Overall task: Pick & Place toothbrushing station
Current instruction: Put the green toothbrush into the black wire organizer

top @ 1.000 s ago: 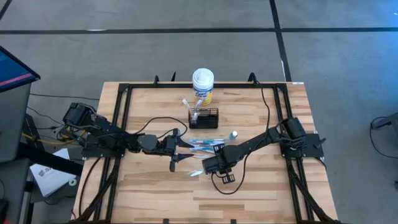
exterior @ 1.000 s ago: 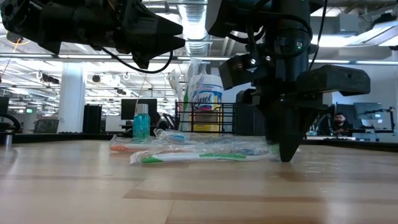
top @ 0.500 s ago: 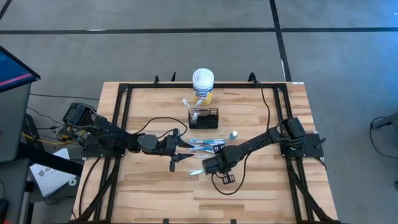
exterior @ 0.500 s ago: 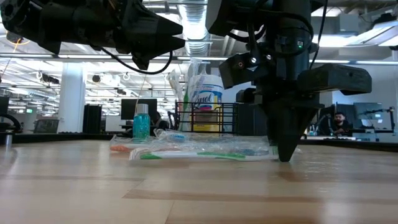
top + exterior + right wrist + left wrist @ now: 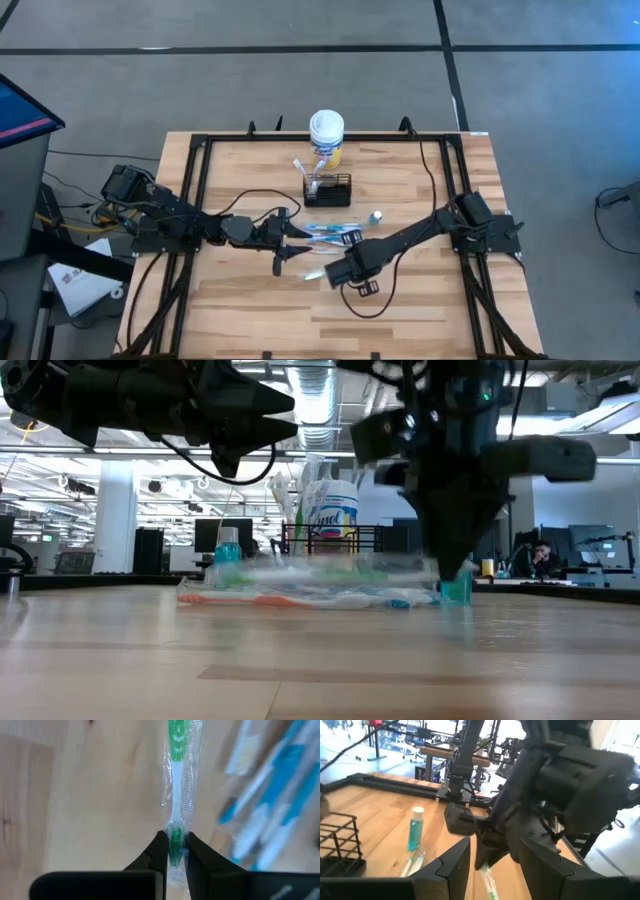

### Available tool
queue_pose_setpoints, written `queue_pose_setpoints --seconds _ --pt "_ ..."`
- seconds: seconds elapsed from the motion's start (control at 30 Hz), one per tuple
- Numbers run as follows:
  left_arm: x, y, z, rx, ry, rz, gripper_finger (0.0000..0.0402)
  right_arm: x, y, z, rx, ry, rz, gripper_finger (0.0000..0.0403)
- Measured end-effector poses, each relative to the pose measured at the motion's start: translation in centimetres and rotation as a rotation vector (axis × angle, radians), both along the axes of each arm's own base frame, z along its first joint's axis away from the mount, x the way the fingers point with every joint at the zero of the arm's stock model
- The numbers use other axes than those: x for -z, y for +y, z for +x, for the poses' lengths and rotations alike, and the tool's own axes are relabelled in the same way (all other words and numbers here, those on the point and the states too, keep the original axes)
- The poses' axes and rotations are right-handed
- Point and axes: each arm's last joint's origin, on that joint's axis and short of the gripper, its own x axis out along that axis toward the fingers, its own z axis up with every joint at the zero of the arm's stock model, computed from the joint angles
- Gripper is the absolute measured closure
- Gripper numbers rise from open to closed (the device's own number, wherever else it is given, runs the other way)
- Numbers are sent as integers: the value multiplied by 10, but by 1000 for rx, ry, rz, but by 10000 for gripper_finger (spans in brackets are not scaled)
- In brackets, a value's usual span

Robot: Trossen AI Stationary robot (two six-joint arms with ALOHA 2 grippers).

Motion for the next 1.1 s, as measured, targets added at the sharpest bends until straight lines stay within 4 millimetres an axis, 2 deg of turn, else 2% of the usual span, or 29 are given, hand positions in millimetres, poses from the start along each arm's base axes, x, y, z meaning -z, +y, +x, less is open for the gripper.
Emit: queue_pose_setpoints --seconds 0.3,0.53,0.83,1.1 --pt "-1 -1 0 34 2 -226 243 -29 15 2 -45 -75 -157 374" --pt "-1 9 3 68 22 -448 243 -52 29 4 -96 -168 -265 374" --pt "0 24 5 202 90 -680 243 -65 43 2 -228 -240 -462 374" --pt "0 28 6 270 139 -797 243 -74 47 6 -305 -308 -650 374"
